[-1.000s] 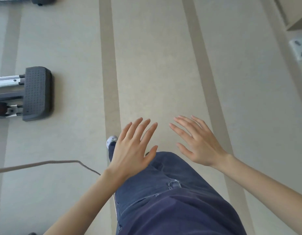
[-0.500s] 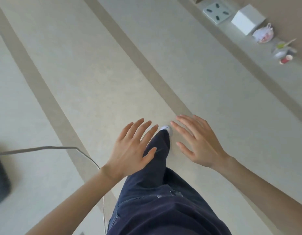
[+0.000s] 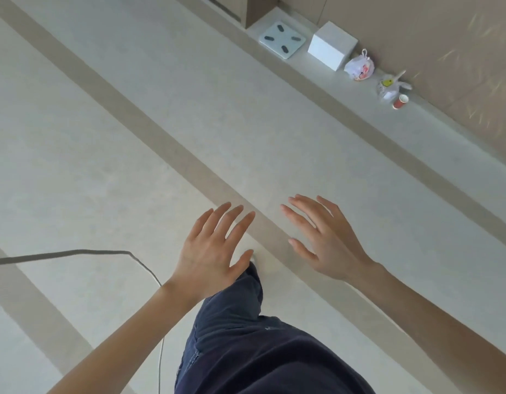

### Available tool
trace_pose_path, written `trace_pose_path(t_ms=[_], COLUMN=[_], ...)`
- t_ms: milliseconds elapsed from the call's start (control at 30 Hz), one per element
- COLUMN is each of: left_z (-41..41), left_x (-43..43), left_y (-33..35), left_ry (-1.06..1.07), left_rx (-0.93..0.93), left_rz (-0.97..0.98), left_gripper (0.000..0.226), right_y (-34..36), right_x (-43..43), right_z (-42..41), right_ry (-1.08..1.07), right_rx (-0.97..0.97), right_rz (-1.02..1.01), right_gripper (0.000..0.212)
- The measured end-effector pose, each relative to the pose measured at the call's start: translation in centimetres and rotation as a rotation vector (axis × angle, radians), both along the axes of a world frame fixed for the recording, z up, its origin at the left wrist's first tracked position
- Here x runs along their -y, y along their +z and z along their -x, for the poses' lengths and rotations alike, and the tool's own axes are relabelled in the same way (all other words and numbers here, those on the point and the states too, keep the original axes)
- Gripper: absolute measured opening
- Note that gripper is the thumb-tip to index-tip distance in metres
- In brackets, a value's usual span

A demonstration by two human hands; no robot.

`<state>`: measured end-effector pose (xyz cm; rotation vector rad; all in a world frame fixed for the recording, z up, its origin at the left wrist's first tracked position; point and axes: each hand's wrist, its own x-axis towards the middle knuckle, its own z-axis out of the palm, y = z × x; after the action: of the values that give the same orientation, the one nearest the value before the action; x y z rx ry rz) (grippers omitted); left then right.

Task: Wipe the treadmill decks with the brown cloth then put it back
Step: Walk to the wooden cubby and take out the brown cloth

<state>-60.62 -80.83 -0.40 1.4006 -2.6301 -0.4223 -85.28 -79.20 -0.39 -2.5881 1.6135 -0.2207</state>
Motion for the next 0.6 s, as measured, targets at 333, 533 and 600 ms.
trace_pose_path(t_ms=[333, 533, 600], left_z=[9.1, 14.3, 16.6], left_x=[13.8, 22.0, 25.4], left_y=[0.8, -0.8, -0.9], left_ry=[-0.060, 0.001, 0.026], left_rx=[0.018, 0.054, 0.055], left_rz=[0.043, 0.022, 0.018], left_gripper=[0.055, 0.056, 0.056], right_y=[0.5, -0.8, -0.6], right_x=[13.2, 22.5, 26.6], right_z=[7.9, 13.8, 16.4], right_ry=[-0.033, 0.042, 0.062], right_rx=[-0.030, -0.013, -0.015], right_rz=[-0.009, -0.010, 0.017], right_gripper=[0.052, 0.051, 0.051])
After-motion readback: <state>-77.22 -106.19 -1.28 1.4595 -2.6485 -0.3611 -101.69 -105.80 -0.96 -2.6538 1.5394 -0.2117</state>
